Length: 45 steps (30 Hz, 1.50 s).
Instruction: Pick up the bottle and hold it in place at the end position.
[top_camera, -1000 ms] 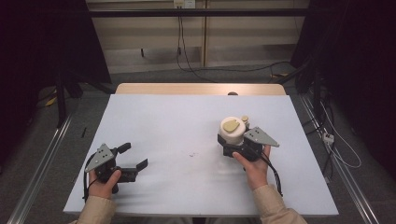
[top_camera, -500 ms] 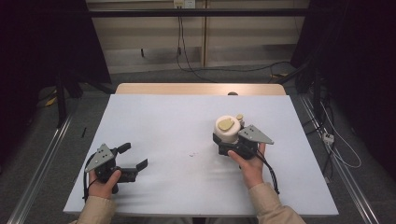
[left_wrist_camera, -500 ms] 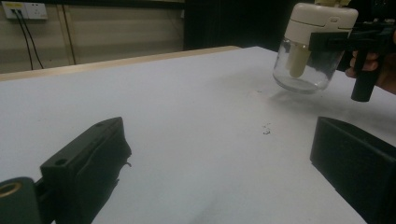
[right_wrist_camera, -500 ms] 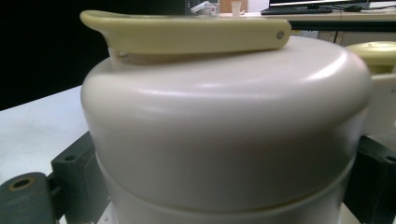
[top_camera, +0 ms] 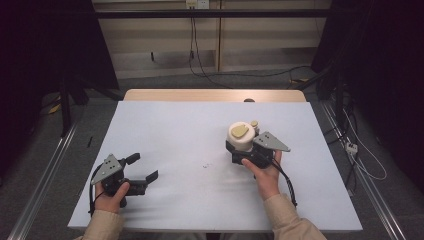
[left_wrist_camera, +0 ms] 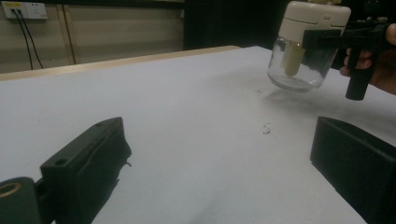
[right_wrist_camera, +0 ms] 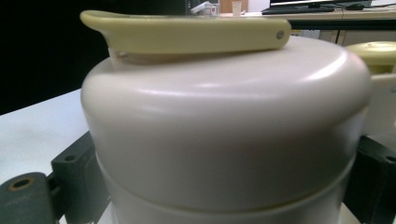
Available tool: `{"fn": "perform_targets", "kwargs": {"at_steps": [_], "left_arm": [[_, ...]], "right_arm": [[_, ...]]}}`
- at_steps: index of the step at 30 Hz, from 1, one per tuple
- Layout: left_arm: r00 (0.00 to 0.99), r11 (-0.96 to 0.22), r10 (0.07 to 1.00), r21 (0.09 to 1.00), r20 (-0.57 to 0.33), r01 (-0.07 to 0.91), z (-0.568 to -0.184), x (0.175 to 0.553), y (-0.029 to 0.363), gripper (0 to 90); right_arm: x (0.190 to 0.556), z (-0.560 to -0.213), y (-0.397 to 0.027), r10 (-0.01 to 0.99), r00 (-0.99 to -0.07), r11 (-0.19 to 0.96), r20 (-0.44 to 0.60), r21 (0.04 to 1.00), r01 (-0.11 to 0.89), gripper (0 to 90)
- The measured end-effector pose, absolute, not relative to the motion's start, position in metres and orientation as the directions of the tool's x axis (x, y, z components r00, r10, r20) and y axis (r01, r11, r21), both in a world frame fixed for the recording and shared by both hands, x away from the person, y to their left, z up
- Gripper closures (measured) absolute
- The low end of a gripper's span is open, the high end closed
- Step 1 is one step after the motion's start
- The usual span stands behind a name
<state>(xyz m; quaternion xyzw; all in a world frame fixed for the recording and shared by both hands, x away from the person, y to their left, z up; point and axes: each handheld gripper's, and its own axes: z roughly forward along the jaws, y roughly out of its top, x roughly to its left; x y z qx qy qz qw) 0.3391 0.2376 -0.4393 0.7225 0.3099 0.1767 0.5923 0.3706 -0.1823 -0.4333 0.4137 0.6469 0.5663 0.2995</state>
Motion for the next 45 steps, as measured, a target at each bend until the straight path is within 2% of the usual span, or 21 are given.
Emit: {"fn": "perform_targets", "kwargs": {"at_steps": [45], "left_arm": [[0.748, -0.108, 0.654, 0.964, -0.115, 0.243, -0.440, 0.339, 0.238, 3.4]], "right_arm": [[0.390, -0.434, -0.155, 0.852, -0.519, 0.032, 0.071, 0.982, 0.187, 7.0]]}}
